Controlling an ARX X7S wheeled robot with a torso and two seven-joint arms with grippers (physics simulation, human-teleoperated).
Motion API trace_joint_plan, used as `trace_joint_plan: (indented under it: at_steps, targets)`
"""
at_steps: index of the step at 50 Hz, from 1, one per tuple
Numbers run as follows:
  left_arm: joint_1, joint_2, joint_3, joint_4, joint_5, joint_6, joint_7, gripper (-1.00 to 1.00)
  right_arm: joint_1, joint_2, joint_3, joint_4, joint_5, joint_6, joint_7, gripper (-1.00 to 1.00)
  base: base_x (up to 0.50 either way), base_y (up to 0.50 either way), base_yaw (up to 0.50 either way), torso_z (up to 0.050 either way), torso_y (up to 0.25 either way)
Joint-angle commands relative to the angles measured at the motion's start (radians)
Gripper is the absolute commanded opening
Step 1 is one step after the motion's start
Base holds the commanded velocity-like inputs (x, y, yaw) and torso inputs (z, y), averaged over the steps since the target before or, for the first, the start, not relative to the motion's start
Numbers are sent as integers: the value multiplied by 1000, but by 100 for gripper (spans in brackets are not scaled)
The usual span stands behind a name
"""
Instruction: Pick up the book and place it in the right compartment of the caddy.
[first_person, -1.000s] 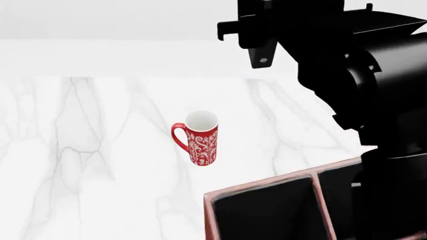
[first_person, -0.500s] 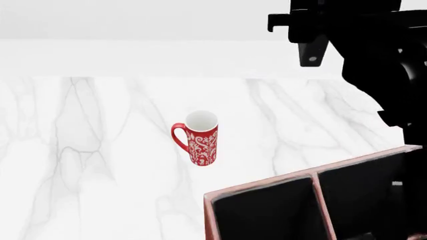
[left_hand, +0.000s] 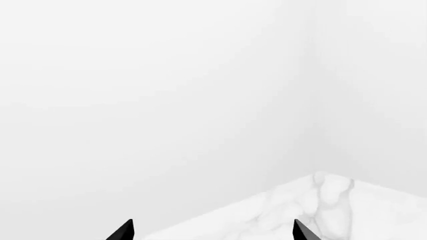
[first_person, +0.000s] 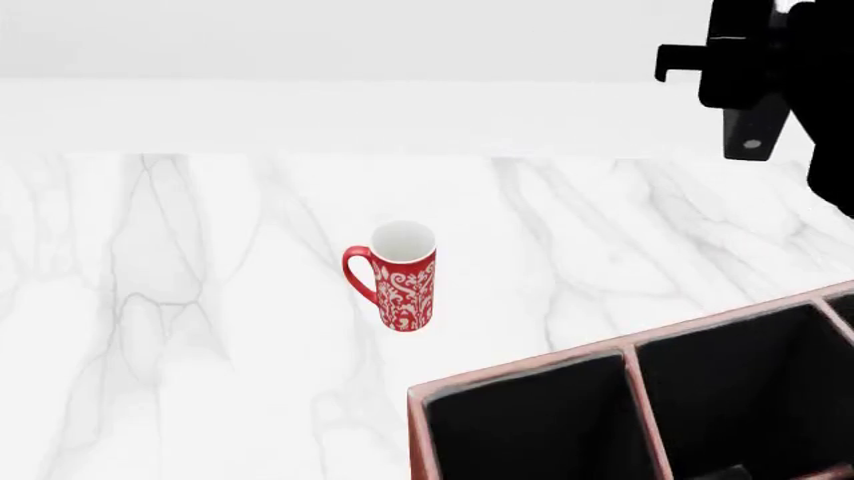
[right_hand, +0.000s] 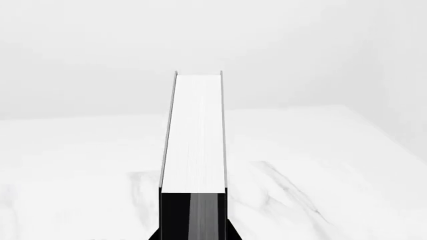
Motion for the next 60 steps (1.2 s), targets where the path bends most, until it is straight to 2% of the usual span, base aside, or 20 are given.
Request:
trace_joint_plan:
  at_steps: [1,24,44,60]
  targets:
    - [0,-1,5,-6,3,5,1,100,10,63,38,-55,-23,69,47,-100,0,0,0,0,10]
    - [-6,-8,23,-11,9,8,1,100,-104,199,174,-184,43,179,146,-100,0,0,0,0,1]
    - [-8,-11,25,-22,8,7,-3,100,-153,235,311,-250,101,293,288,-100,0,0,0,0,2]
    - [-7,-16,36,-14,19,6,-8,100,-169,248,288,-218,96,244,291,-100,0,0,0,1,1]
